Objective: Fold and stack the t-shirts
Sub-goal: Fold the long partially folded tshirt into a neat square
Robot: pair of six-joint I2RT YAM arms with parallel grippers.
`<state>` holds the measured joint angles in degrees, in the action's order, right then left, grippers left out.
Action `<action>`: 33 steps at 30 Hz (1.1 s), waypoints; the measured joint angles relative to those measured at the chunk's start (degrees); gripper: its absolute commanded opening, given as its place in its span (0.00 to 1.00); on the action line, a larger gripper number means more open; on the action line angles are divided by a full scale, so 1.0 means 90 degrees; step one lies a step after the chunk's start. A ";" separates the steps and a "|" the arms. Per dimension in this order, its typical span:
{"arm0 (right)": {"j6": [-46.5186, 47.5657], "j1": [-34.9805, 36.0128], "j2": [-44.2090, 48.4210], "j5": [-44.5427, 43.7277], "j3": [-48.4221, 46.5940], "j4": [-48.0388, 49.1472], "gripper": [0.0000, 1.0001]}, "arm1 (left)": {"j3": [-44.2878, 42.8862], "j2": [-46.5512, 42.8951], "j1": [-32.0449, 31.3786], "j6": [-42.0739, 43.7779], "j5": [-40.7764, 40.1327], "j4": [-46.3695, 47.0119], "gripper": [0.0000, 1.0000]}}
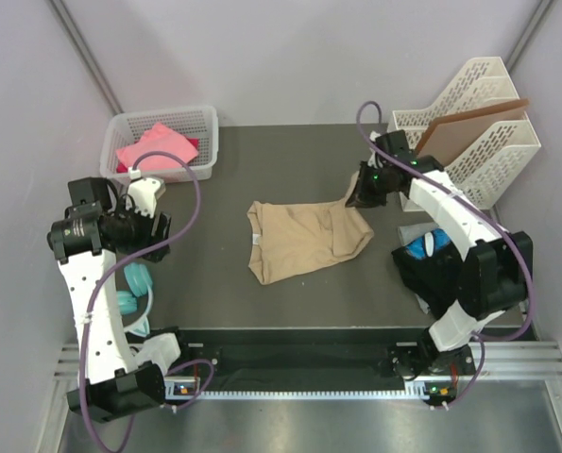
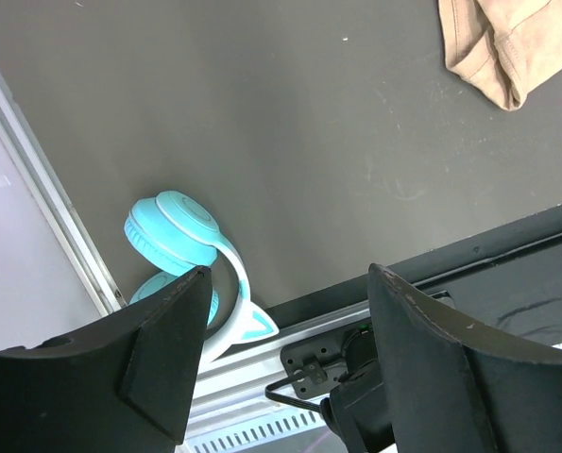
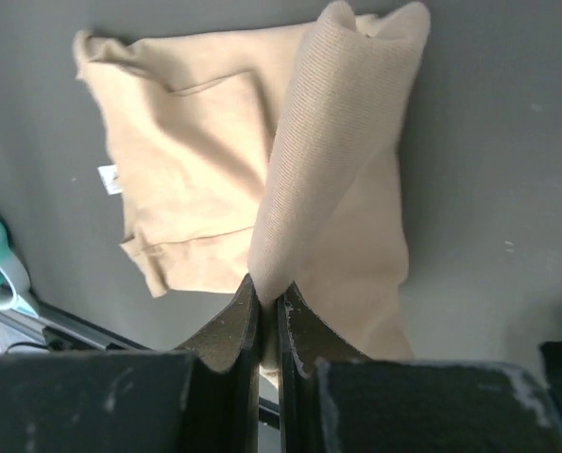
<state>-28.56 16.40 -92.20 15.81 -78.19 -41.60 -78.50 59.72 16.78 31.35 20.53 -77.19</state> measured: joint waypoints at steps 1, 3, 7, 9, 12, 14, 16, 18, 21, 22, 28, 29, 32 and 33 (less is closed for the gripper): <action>-0.0017 0.0199 -0.0049 -0.0095 -0.0158 -0.0051 0.00 | -0.0002 -0.0019 0.0000 0.0012 -0.0002 -0.0002 0.72; -0.0073 0.0549 -0.0202 -0.0262 -0.0481 -0.0146 0.00 | -0.0007 -0.0056 0.0000 0.0029 -0.0010 -0.0002 0.72; -0.0194 0.1134 -0.0624 -0.0561 -0.1018 -0.0255 0.00 | -0.0007 -0.0119 0.0000 0.0036 -0.0036 -0.0002 0.72; -0.0253 0.1423 -0.0872 -0.0680 -0.1282 -0.0362 0.00 | -0.0007 -0.0153 0.0000 0.0041 -0.0053 -0.0002 0.72; -0.0318 0.1783 -0.1243 -0.0840 -0.1647 -0.0517 0.00 | -0.0002 -0.0226 0.0000 0.0068 -0.0090 -0.0002 0.72; -0.0369 0.1991 -0.1457 -0.0916 -0.1836 -0.0576 0.00 | 0.0022 -0.0291 0.0000 0.0090 -0.0112 -0.0002 0.72; -0.0418 0.2154 -0.1649 -0.0974 -0.1999 -0.0619 0.00 | 0.0073 -0.0372 0.0000 0.0134 -0.0148 -0.0002 0.72; -0.0459 0.2336 -0.1872 -0.1037 -0.2225 -0.0690 0.00 | 0.0160 -0.0454 0.0002 0.0170 -0.0214 -0.0005 0.72; -0.0510 0.2603 -0.2225 -0.1137 -0.2628 -0.0789 0.00 | 0.0287 -0.0512 0.0000 0.0204 -0.0267 -0.0010 0.72; -0.0520 0.2676 -0.2307 -0.1151 -0.2718 -0.0821 0.00 | 0.0313 -0.0515 0.0002 0.0206 -0.0277 -0.0010 0.72; -0.0573 0.3101 -0.2815 -0.1248 -0.3371 -0.0993 0.00 | 0.0413 -0.0542 0.0000 0.0228 -0.0386 -0.0005 0.72; -0.0588 0.3179 -0.2905 -0.1263 -0.3466 -0.1005 0.00 | 0.0425 -0.0542 0.0002 0.0233 -0.0391 -0.0005 0.72; -0.0634 0.3337 -0.3126 -0.1277 -0.3619 -0.1044 0.00 | 0.0464 -0.0542 0.0002 0.0253 -0.0418 -0.0005 0.72; -0.0644 0.3378 -0.3198 -0.1277 -0.3657 -0.1042 0.00 | 0.0466 -0.0542 0.0000 0.0255 -0.0425 -0.0002 0.72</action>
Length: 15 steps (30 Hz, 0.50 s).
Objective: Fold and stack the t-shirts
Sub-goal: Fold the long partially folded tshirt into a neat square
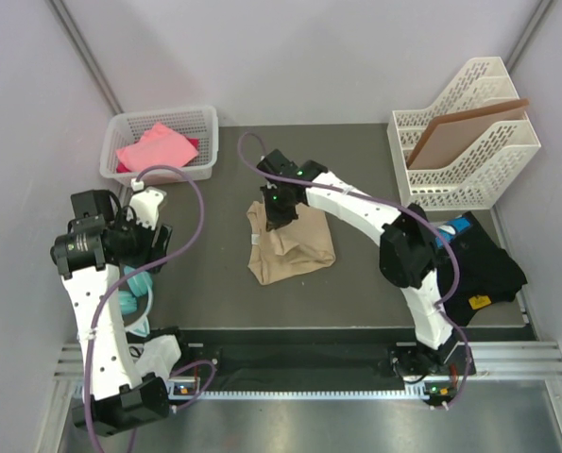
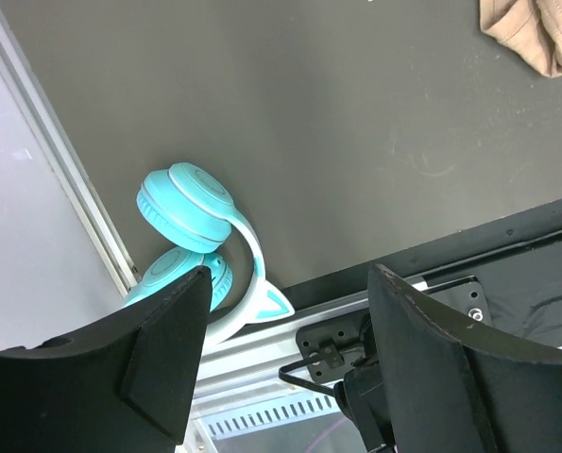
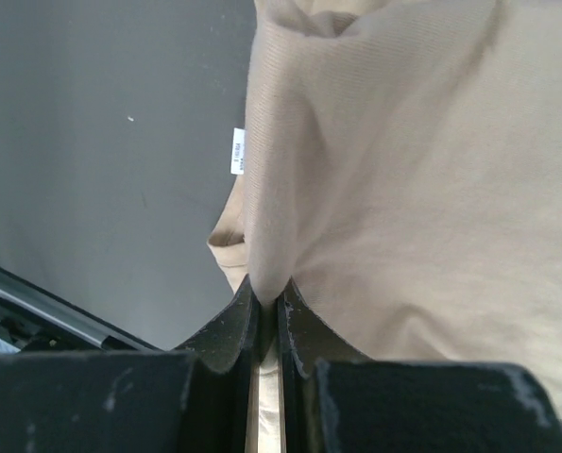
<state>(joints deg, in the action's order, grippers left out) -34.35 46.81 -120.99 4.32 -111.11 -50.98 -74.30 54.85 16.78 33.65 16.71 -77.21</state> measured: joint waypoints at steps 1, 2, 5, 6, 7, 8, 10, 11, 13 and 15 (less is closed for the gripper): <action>-0.0022 0.0046 -0.0121 -0.0002 -0.0058 -0.0007 0.00 | 0.0010 -0.0002 0.0002 0.0007 -0.0015 0.0002 0.72; -0.0032 0.0092 -0.0221 0.0000 -0.0087 0.0002 0.00 | 0.0024 -0.0012 0.0002 0.0015 -0.0022 0.0002 0.72; -0.0063 0.0214 -0.0488 0.0002 -0.0087 0.0000 0.00 | 0.0085 -0.0061 0.0002 0.0046 -0.0066 0.0002 0.72; -0.0085 0.0255 -0.0588 0.0005 -0.0087 0.0002 0.09 | 0.0097 -0.0078 0.0000 0.0061 -0.0085 0.0005 0.72; -0.0092 0.0296 -0.0673 0.0010 -0.0087 0.0010 0.18 | 0.0104 -0.0085 0.0002 0.0066 -0.0100 0.0002 0.72; -0.0100 0.0340 -0.0763 0.0015 -0.0087 0.0012 0.30 | 0.0109 -0.0097 0.0002 0.0070 -0.0121 0.0005 0.72; -0.0153 0.0427 -0.0918 0.0070 -0.0087 0.0032 0.63 | 0.0124 -0.0114 0.0002 0.0080 -0.0131 0.0005 0.72; -0.0187 0.0471 -0.0998 0.0124 -0.0097 0.0046 0.68 | 0.0129 -0.0119 0.0002 0.0087 -0.0131 0.0005 0.72; -0.0155 0.0563 -0.1205 0.0257 -0.0221 0.0049 0.86 | 0.0143 -0.0124 0.0002 0.0090 -0.0129 0.0002 0.72; -0.0138 0.0639 -0.1409 0.0396 -0.0447 0.0044 0.99 | 0.0155 -0.0124 0.0002 0.0090 -0.0126 0.0005 0.72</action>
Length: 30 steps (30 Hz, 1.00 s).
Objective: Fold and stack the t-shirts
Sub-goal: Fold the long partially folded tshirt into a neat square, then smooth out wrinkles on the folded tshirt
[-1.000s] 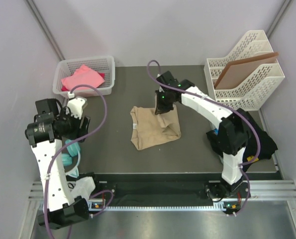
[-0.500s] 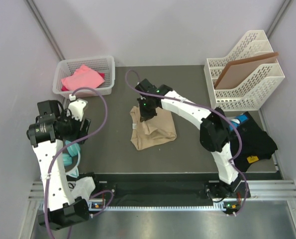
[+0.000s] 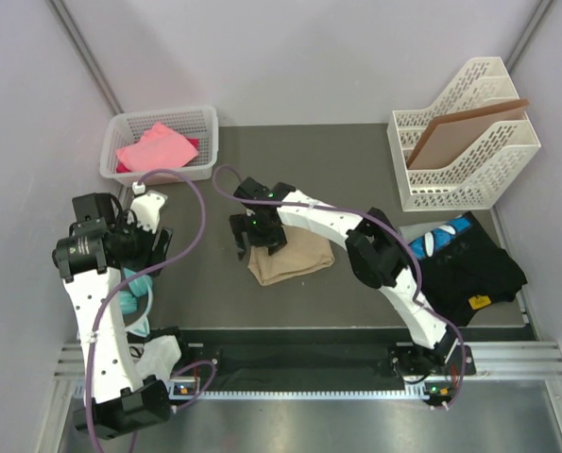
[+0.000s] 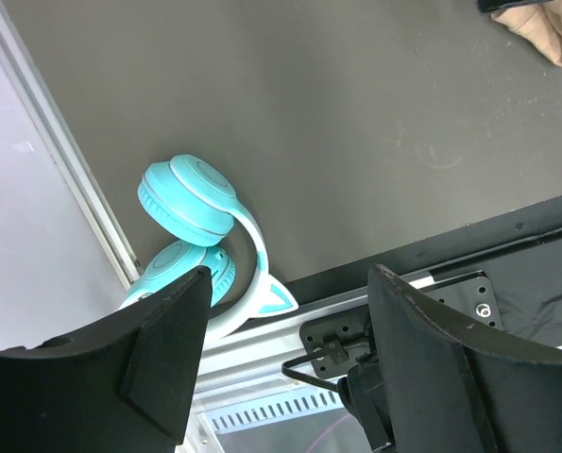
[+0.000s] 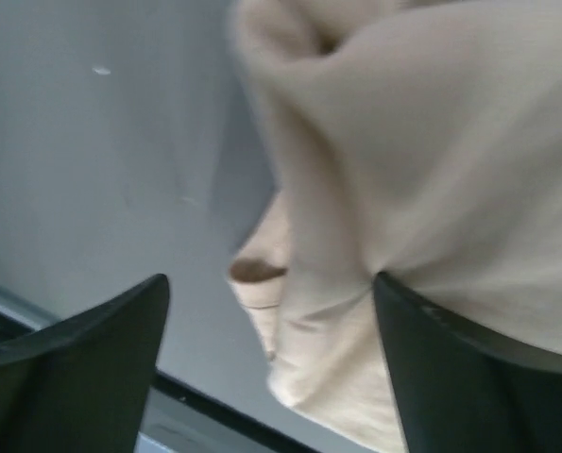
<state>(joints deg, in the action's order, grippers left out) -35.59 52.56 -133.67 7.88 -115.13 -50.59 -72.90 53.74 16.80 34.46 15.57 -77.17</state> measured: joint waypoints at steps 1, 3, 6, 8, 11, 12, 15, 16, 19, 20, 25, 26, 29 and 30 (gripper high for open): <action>0.0022 0.0027 -0.0061 0.0063 -0.0148 -0.0029 1.00 | 0.0012 0.0000 0.0000 0.0000 0.0000 0.0002 0.72; 0.0102 0.0053 -0.0119 0.0187 -0.0333 -0.0024 1.00 | 0.0061 -0.0012 0.0000 0.0000 -0.0002 0.0000 0.72; 0.0199 0.0005 -0.0112 0.0386 -0.0352 0.0005 1.00 | 0.0148 -0.0041 0.0000 0.0002 -0.0005 -0.0002 0.72; 0.0226 -0.0090 -0.0068 0.0607 -0.0238 0.0129 1.00 | 0.0175 -0.0053 0.0000 0.0002 -0.0015 -0.0002 0.72; 0.0194 -0.0398 0.0316 0.1190 0.0347 0.0568 1.00 | 0.0175 -0.0053 0.0000 0.0002 -0.0027 -0.0002 0.72; 0.0141 -0.0544 0.0483 0.1421 0.0563 0.0719 1.00 | 0.0175 -0.0053 0.0000 0.0005 -0.0029 -0.0002 0.72; -0.0019 -0.1110 0.0869 0.2059 0.0962 0.1168 1.00 | 0.0172 -0.0049 0.0000 0.0002 -0.0029 -0.0005 0.72; -0.0044 -0.1270 0.0886 0.2249 0.0942 0.1331 1.00 | 0.0165 -0.0036 0.0000 0.0002 -0.0029 -0.0007 0.72; -0.0175 -0.1702 0.0867 0.2718 0.0913 0.1768 1.00 | 0.0119 0.0036 0.0000 -0.0002 -0.0044 -0.0012 0.72; -0.0248 -0.1800 0.0843 0.2875 0.0913 0.1950 1.00 | 0.0097 0.0061 0.0000 -0.0005 -0.0058 -0.0010 0.72; -0.0622 -0.1904 0.0510 0.3623 0.0911 0.2735 1.00 | 0.0075 0.0078 0.0000 -0.0007 -0.0143 -0.0012 0.72; -0.0690 -0.1892 0.0396 0.3735 0.0911 0.2863 1.00 | 0.0075 0.0087 0.0000 -0.0012 -0.0151 -0.0012 0.72; -0.0920 -0.1882 -0.0044 0.4005 0.0913 0.3189 1.00 | 0.0066 0.0141 0.0000 -0.0034 -0.0175 -0.0010 0.72; -0.1022 -0.1889 -0.0221 0.4078 0.0913 0.3293 1.00 | 0.0066 0.0153 0.0000 -0.0034 -0.0177 -0.0010 0.72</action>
<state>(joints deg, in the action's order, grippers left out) -44.80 35.55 -135.66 44.58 -106.91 -20.95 -72.31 55.11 16.80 34.15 13.98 -77.25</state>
